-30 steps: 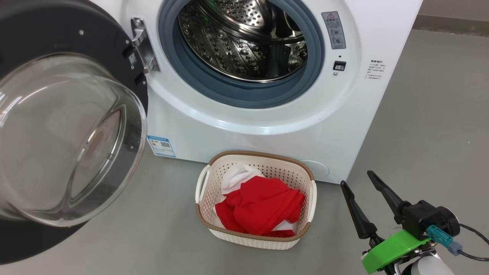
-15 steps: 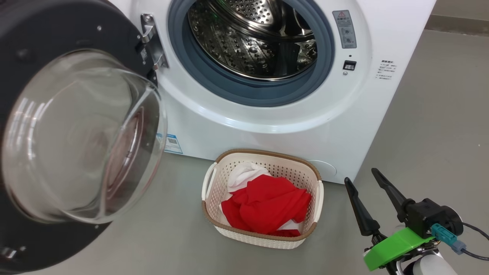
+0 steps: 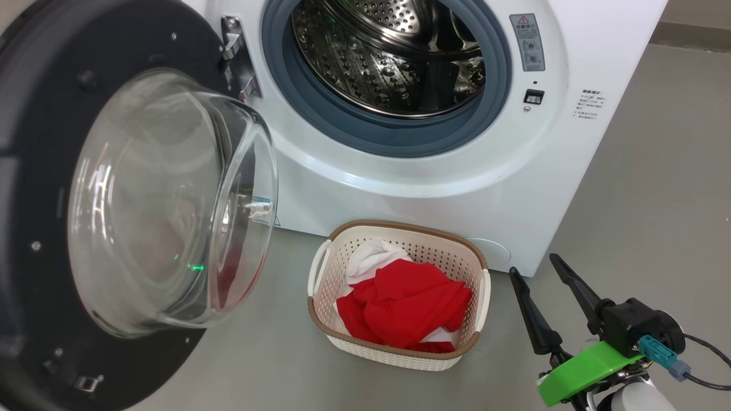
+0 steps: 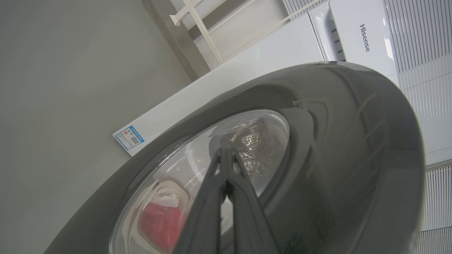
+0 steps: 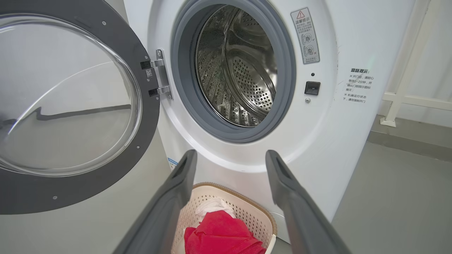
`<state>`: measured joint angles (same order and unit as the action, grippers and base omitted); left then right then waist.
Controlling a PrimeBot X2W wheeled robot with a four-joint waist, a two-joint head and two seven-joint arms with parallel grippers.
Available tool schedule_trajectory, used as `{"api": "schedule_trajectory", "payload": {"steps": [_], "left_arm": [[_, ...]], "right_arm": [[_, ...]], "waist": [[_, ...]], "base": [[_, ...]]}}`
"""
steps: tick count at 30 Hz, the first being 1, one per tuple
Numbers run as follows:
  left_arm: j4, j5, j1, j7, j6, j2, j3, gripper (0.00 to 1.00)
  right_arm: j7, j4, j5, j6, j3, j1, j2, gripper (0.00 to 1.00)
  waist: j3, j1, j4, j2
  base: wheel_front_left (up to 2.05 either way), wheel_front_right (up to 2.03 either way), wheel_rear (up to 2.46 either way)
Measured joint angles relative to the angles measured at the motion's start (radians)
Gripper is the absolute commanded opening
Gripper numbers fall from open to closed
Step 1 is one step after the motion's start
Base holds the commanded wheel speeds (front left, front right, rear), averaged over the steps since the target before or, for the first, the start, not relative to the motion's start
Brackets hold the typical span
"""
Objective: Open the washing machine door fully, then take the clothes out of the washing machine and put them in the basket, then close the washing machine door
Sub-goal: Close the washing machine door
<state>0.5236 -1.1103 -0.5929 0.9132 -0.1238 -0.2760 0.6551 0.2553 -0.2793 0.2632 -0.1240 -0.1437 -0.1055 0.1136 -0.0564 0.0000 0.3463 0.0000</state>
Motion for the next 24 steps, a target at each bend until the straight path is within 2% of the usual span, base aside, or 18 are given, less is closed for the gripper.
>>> {"api": "schedule_trajectory", "payload": {"steps": [9, 24], "left_arm": [[-0.158, -0.085, 0.067, 0.062, 0.000, 0.095, -0.009, 0.00], [-0.388, -0.091, 0.177, 0.100, 0.014, 0.218, -0.108, 0.00]], "right_arm": [[0.000, -0.004, 0.000, 0.000, -0.001, 0.000, -0.005, 1.00], [0.000, -0.005, 0.021, 0.000, 0.000, -0.002, -0.014, 1.00]], "waist": [[-0.008, -0.0001, -0.013, 0.0000], [-0.013, -0.0001, -0.044, 0.0000]], "base": [[0.00, 0.00, 0.00], [0.00, 0.00, 0.00]]}}
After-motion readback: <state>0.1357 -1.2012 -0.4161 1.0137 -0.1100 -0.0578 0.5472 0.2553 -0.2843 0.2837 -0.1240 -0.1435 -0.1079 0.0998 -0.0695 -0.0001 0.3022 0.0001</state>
